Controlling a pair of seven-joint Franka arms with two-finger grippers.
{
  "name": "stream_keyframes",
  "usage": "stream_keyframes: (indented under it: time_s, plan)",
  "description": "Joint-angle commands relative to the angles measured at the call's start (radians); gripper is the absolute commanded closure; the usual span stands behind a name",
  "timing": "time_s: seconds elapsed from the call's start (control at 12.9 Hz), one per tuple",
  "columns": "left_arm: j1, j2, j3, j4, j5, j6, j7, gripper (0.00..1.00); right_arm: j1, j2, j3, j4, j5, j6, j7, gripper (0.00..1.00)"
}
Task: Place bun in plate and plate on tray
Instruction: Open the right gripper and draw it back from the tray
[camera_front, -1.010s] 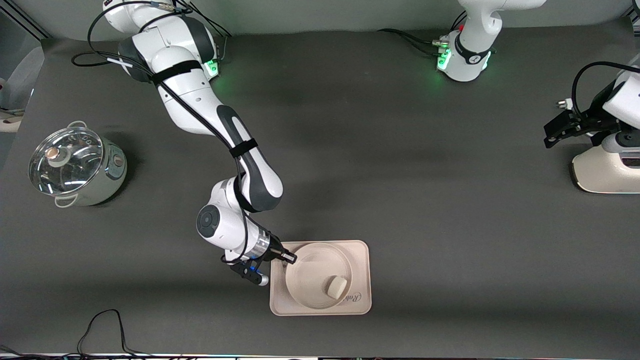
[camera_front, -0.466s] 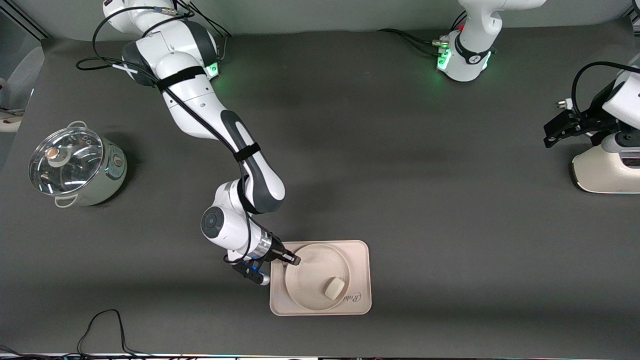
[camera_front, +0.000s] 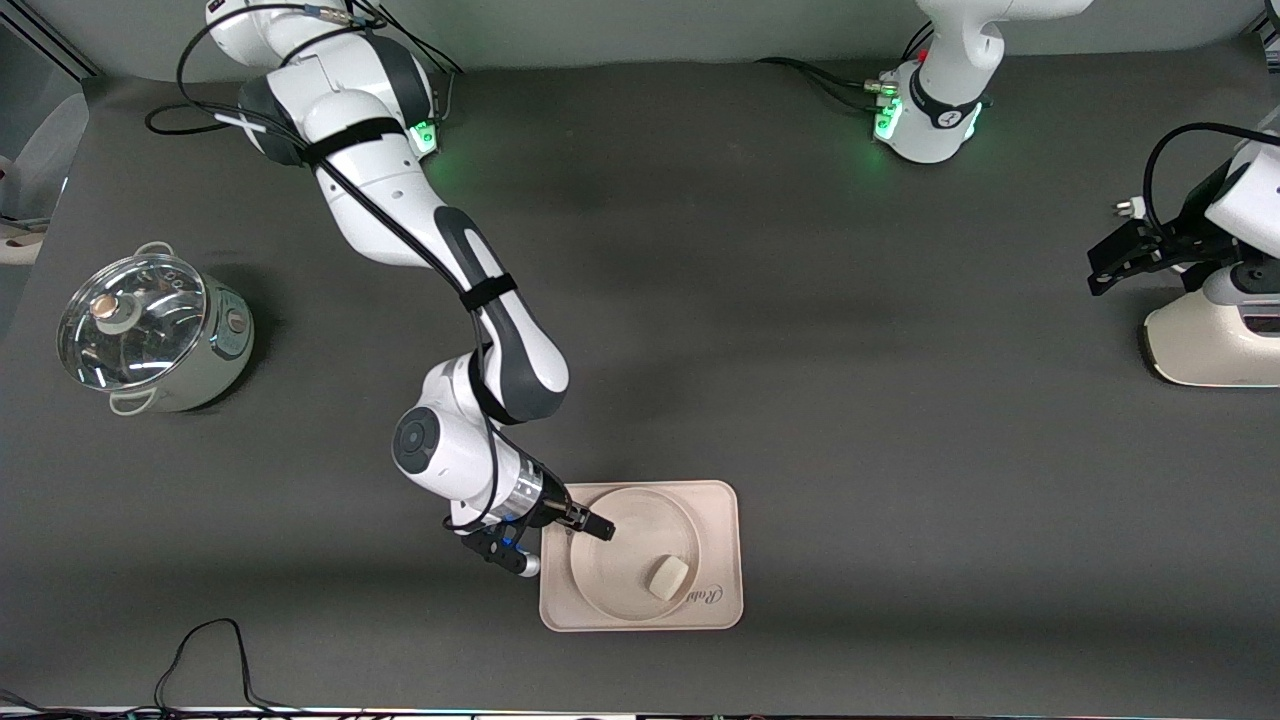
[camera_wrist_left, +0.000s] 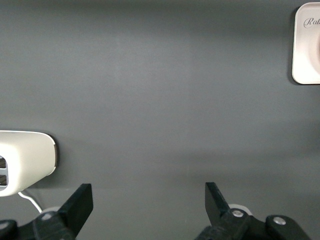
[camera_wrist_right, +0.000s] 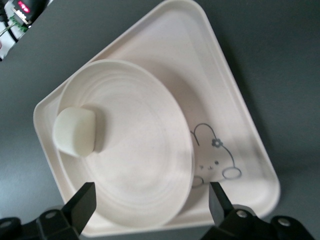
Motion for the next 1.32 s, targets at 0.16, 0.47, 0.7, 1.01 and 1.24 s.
stream_keyframes:
  time_s: [0.16, 0.47, 0.7, 1.01, 1.24]
  plan:
    - [-0.010, 0.003, 0.003, 0.035, -0.008, -0.019, 0.012, 0.00, -0.070, -0.243, -0.006, -0.021, -0.199, -0.317, -0.063, 0.00]
    - [-0.004, -0.002, -0.040, 0.041, 0.004, -0.020, 0.011, 0.00, -0.133, -0.485, -0.035, -0.088, -0.298, -0.531, -0.233, 0.00]
    - [0.005, 0.005, -0.037, 0.042, -0.006, -0.022, 0.003, 0.00, -0.143, -0.602, -0.058, -0.145, -0.408, -0.618, -0.312, 0.00]
    - [0.039, 0.015, -0.037, 0.043, -0.012, -0.042, -0.023, 0.00, -0.142, -0.725, -0.129, -0.261, -0.492, -0.665, -0.381, 0.00]
    - [0.039, 0.018, -0.037, 0.042, -0.017, -0.045, -0.020, 0.00, -0.208, -0.854, -0.118, -0.408, -0.518, -0.656, -0.431, 0.00]
